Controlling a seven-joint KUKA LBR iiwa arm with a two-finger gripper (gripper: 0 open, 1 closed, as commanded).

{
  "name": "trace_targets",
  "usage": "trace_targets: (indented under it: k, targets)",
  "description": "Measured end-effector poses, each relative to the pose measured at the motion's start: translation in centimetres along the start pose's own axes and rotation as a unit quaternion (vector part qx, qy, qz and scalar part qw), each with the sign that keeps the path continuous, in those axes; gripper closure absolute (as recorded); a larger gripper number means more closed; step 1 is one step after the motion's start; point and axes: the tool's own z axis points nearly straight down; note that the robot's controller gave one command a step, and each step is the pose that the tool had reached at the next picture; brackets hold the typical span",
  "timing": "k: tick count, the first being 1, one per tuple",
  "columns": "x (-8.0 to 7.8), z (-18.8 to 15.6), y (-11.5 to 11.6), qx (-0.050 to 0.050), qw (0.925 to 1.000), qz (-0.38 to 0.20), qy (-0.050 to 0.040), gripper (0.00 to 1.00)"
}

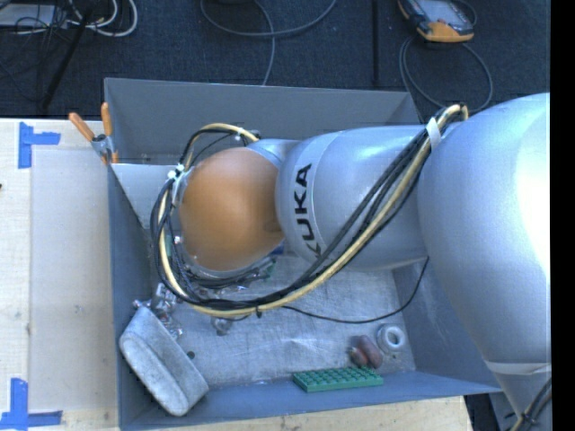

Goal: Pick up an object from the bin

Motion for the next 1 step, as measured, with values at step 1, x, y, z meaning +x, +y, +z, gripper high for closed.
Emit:
trace_targets:
  k: [1]
  targets:
    - [-0.04, 2.3, -0.87, 0.006, 0.9852, -0.171, -0.0047, 0.0]
